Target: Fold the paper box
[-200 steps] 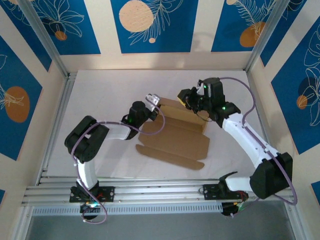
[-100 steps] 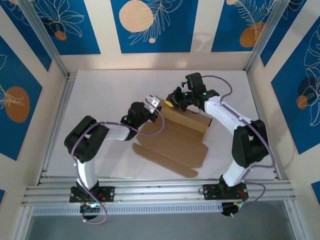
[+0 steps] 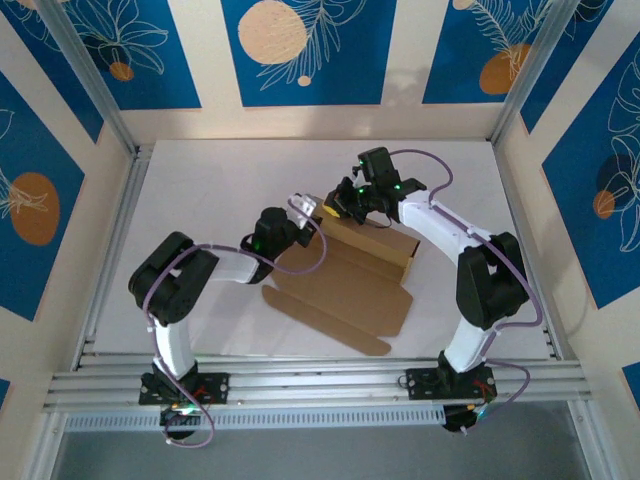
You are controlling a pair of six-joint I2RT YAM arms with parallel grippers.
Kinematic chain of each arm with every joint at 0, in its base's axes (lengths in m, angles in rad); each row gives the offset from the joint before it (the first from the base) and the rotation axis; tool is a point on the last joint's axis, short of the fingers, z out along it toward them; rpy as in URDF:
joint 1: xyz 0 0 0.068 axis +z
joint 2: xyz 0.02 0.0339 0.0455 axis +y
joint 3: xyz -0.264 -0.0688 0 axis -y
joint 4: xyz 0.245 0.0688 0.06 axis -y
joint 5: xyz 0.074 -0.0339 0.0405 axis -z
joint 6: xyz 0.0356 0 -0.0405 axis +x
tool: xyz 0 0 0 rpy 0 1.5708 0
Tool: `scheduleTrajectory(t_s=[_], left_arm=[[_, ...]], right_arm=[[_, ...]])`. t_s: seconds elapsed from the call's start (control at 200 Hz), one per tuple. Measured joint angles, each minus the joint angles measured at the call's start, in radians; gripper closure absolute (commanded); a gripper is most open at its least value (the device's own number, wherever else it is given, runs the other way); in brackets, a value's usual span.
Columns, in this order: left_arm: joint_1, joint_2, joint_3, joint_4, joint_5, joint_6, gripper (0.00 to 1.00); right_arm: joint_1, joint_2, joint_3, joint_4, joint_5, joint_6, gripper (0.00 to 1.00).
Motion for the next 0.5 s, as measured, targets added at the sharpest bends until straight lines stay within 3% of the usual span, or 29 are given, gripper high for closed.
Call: scheduleTrajectory(t_s=[0.37,0.5], left_arm=[[-0.001,-0.02,-0.028,-0.041,-0.073,-0.009,0.55],[0.0,-0.021,0.008,-0.118,-0.065,-0.011,0.62]], right_arm=[[0.001,0.0,-0.001,0.006,0.006,-0.003,1.0],[0.001,0.0,-0.003,0.013,0.006,-0.002,1.0]])
